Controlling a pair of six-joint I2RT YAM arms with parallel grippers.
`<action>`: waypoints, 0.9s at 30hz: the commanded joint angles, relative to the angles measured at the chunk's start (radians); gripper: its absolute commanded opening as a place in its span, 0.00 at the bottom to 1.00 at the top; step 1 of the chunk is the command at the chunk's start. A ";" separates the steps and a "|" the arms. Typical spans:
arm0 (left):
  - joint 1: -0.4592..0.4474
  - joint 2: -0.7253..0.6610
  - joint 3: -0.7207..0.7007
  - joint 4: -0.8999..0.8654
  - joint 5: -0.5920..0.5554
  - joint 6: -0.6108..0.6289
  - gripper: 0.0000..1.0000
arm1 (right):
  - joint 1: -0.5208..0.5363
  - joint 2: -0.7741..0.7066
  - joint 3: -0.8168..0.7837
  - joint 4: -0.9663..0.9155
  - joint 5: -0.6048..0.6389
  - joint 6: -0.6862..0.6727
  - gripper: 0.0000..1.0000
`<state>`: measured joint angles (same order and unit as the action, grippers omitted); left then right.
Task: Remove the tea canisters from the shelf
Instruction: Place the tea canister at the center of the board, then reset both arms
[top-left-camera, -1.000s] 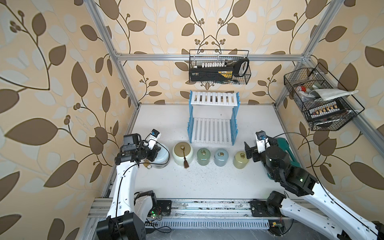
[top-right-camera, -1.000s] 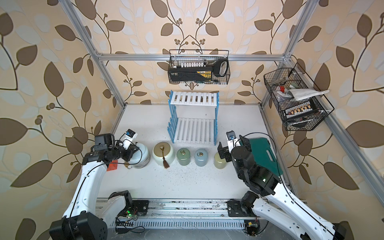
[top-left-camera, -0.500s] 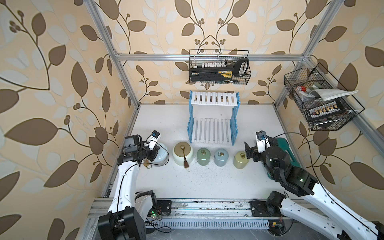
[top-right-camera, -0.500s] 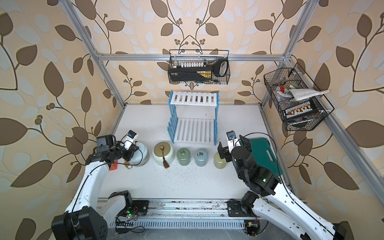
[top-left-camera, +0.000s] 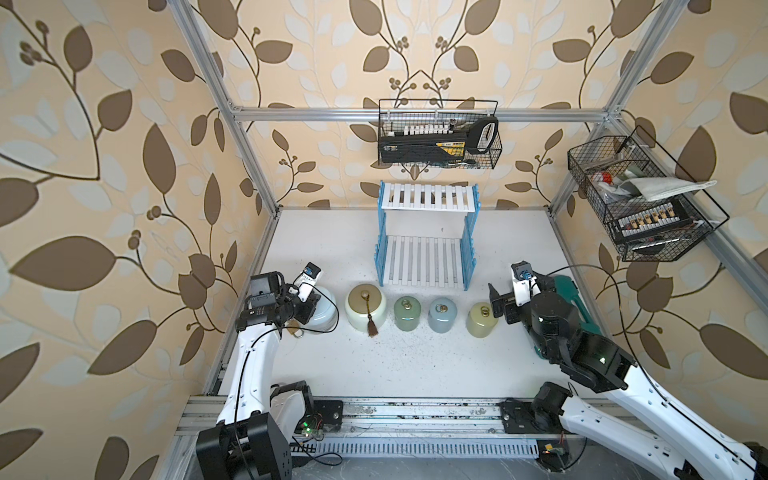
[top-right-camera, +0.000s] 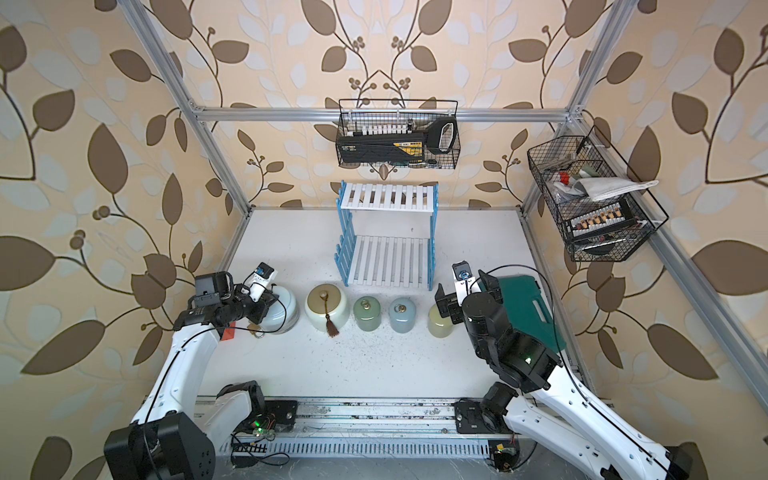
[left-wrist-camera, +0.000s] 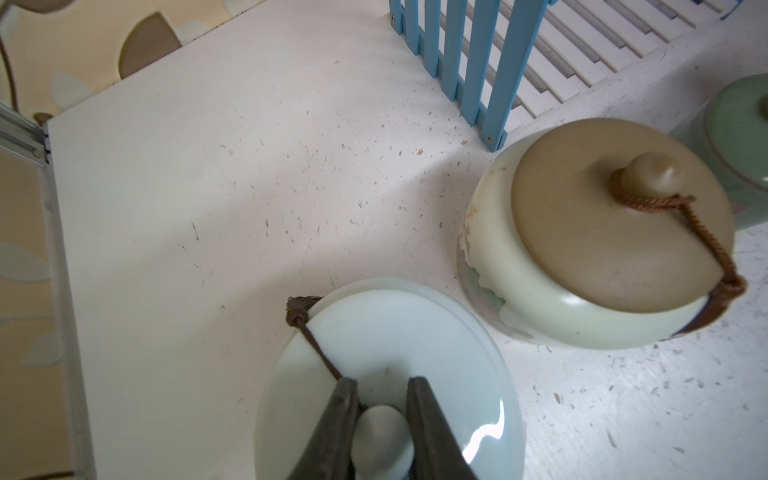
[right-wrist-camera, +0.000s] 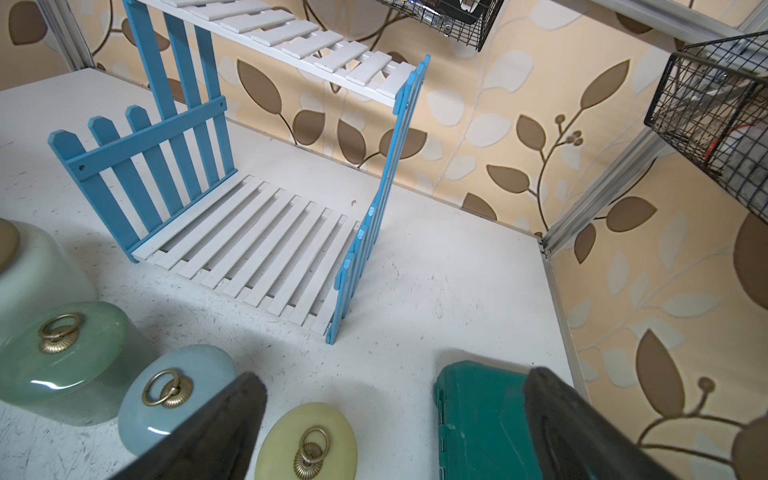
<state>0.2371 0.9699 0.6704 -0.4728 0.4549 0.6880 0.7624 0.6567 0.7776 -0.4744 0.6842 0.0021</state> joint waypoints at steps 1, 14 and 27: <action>0.009 -0.014 0.017 0.099 0.040 0.007 0.47 | -0.005 0.002 -0.011 0.015 0.004 0.001 0.99; 0.009 0.017 0.182 0.053 0.104 -0.196 0.99 | -0.027 0.061 0.003 0.054 0.013 0.039 0.99; 0.007 0.272 0.241 0.244 0.003 -0.571 0.99 | -0.313 0.290 -0.017 0.221 -0.117 0.122 0.99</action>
<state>0.2367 1.2274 0.9047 -0.3405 0.4980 0.2436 0.5007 0.9230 0.7795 -0.3256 0.6250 0.0883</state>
